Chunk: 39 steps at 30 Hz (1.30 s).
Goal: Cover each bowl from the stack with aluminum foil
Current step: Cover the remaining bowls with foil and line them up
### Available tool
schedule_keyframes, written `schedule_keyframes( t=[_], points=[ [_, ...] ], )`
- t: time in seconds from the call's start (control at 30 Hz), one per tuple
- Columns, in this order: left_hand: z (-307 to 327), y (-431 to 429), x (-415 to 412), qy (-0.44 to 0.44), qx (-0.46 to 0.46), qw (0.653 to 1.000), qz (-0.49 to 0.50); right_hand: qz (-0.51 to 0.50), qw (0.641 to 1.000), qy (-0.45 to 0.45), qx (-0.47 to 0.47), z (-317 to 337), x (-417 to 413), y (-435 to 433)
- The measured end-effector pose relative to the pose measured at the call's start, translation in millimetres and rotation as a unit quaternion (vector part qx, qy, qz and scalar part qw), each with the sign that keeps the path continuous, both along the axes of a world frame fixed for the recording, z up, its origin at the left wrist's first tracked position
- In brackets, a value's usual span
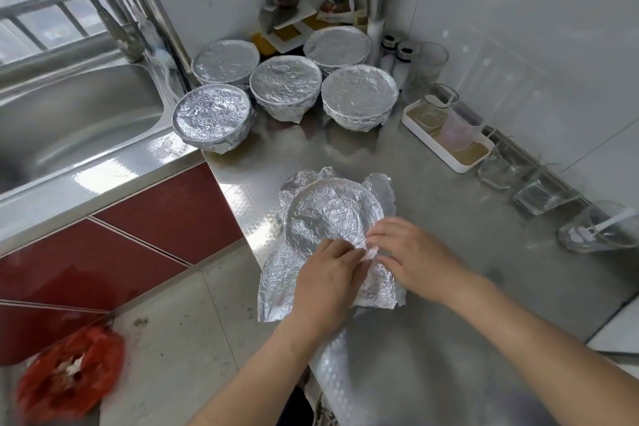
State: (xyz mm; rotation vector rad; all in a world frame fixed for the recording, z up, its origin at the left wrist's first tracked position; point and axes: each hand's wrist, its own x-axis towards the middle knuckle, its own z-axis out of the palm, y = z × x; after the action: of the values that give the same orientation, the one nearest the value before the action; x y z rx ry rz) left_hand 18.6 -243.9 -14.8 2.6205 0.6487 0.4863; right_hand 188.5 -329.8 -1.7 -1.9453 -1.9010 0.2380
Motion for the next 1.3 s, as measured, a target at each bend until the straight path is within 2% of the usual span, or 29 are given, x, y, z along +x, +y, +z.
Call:
schedule_keyframes(
  t=[0.07,0.13,0.23,0.5,0.6,0.7,1.07,1.17,1.3],
  points=[
    [0.0,9.6,-5.6,-0.01,0.0,1.0,-0.01,-0.041,0.998,0.048,0.006,3.8,-4.3,-2.1],
    [-7.8,20.0,-13.2,0.007,0.023,0.999,-0.031,-0.035,0.998,0.053,0.001,0.6,-13.4,-5.6],
    [-20.1,28.5,-23.2,0.046,0.027,0.997,-0.056,0.008,0.999,0.037,0.007,-7.3,-23.4,-9.0],
    [-20.0,27.8,-28.2,0.08,0.066,0.993,-0.063,0.015,0.998,-0.009,0.067,-18.0,-17.8,-4.1],
    [-12.8,26.9,-27.6,0.04,0.038,0.995,-0.077,0.011,0.998,-0.017,0.056,-10.2,-18.9,-4.5],
    [-10.0,26.5,-32.7,-0.017,0.04,0.998,-0.05,0.011,0.998,-0.033,0.05,-5.3,-31.1,-8.0],
    [-18.0,20.7,-22.7,-0.012,0.138,0.988,-0.068,0.021,0.992,-0.093,0.082,-17.8,-42.7,0.3],
    [-12.6,14.6,-14.4,-0.014,0.12,0.992,-0.046,0.049,0.991,-0.103,0.075,-16.8,-31.6,-0.1],
    [-1.3,11.1,-9.0,0.014,0.026,0.999,-0.029,0.039,0.996,-0.061,0.049,-7.7,-10.5,-3.7]
  ],
)
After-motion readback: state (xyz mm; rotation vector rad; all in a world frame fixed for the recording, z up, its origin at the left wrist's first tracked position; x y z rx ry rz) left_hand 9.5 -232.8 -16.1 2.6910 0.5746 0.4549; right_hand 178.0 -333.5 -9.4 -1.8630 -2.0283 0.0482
